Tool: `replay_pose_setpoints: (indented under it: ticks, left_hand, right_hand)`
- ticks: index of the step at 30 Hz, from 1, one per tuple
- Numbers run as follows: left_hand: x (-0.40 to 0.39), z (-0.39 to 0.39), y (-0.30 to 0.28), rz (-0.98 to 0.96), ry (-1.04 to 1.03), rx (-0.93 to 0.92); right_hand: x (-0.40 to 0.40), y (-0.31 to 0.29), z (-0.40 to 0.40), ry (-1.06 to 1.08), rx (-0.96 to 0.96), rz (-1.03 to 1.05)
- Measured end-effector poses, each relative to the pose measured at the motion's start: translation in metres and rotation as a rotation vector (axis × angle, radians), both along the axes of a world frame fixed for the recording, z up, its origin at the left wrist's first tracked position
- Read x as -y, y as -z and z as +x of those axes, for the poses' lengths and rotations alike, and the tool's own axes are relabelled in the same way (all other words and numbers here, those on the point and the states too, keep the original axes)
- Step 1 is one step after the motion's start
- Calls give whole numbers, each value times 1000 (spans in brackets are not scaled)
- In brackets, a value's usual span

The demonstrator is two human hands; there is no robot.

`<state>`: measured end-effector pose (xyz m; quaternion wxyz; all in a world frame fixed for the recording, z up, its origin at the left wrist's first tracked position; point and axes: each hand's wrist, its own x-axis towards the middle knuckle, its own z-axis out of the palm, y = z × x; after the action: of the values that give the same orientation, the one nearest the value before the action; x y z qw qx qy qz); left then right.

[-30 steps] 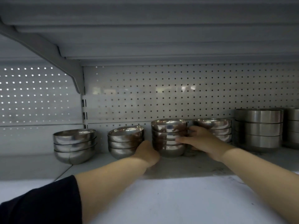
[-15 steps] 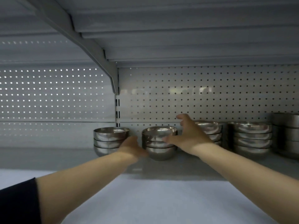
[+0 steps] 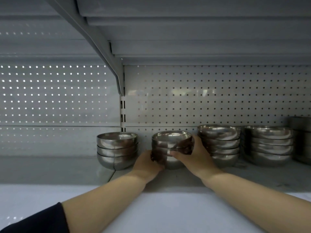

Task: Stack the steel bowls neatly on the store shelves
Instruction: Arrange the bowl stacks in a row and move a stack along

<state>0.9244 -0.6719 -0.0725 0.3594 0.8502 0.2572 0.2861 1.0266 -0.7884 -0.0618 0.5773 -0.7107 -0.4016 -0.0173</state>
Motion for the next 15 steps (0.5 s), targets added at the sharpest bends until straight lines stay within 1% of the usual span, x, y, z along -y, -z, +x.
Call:
replay_pose_setpoints:
  ticks: [6, 15]
  left_hand:
    - [3, 2, 1, 59, -90, 28]
    - [2, 3, 3, 19, -81, 76]
  right_hand:
    - [-2, 2, 7, 0, -29, 40]
    - [-6, 5, 13, -9, -126, 131]
